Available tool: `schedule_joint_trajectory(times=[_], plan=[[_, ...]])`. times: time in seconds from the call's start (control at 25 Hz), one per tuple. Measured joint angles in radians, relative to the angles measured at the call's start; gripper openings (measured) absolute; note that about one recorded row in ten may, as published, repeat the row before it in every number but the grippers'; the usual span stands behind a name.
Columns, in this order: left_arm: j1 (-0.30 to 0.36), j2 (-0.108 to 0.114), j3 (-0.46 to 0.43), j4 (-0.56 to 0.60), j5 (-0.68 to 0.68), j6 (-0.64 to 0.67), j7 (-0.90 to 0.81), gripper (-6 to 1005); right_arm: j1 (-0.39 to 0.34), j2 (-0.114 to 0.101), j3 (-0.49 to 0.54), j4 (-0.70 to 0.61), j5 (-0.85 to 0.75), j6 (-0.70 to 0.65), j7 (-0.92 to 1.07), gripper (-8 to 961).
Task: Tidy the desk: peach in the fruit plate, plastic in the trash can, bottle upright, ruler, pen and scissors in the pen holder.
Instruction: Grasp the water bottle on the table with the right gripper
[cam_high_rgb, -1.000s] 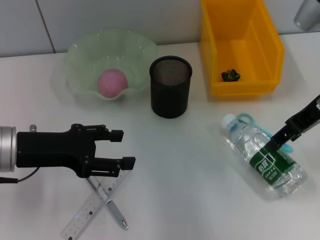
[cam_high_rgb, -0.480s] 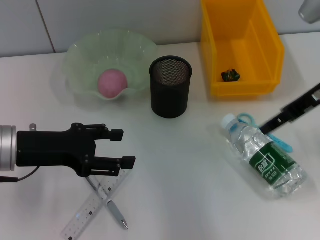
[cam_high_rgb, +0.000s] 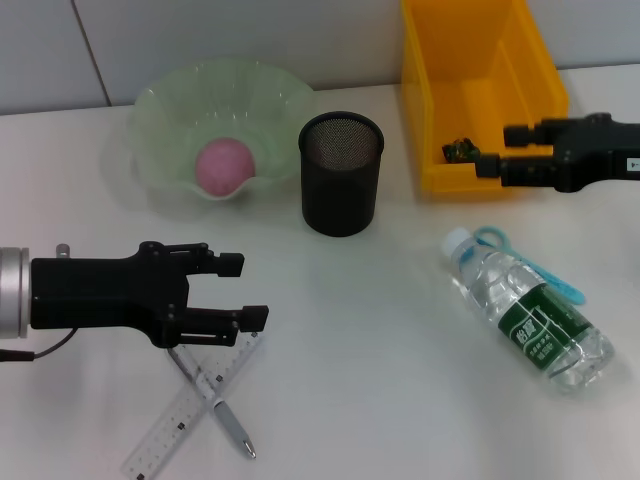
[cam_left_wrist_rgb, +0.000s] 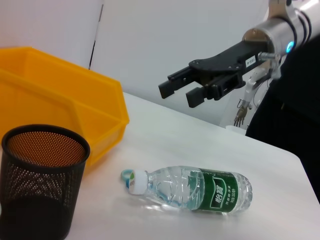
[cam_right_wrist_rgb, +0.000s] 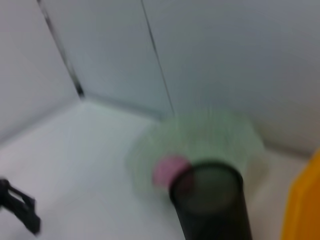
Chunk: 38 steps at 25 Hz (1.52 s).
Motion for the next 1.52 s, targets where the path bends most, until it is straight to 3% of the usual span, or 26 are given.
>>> schedule_joint_trajectory(times=[0.36,0.64,0.88,1.04,1.16,1.28,1.4,1.52], plan=[[-0.005,0.000,-0.003,-0.004,0.000,-0.002,-0.008,803,-0.012,0.001,0.096,0.394,0.440,0.019,-0.520,790],[-0.003,0.000,-0.010,-0.005,0.000,-0.002,-0.010,803,0.008,-0.010,0.100,0.448,0.437,0.035,-0.511,799],[-0.002,0.000,-0.012,-0.005,0.000,-0.003,-0.011,803,0.036,-0.039,0.095,0.450,0.346,0.026,-0.403,806],[-0.004,0.000,-0.012,-0.006,0.001,-0.005,-0.011,803,0.038,-0.041,0.096,0.419,0.324,0.010,-0.372,811],[-0.005,0.000,-0.012,-0.007,0.001,-0.005,-0.011,803,0.035,-0.044,0.096,0.338,0.275,-0.014,-0.275,817],[-0.005,0.000,-0.012,-0.006,0.002,-0.004,-0.011,803,0.042,-0.064,0.096,0.237,0.173,-0.052,-0.102,827],[-0.004,0.000,-0.012,-0.006,0.002,-0.004,-0.011,802,0.075,-0.083,0.087,0.123,0.009,-0.125,0.081,830],[-0.004,0.001,-0.012,-0.005,0.002,-0.004,-0.011,802,0.123,-0.087,0.087,0.030,-0.156,-0.213,0.211,830]])
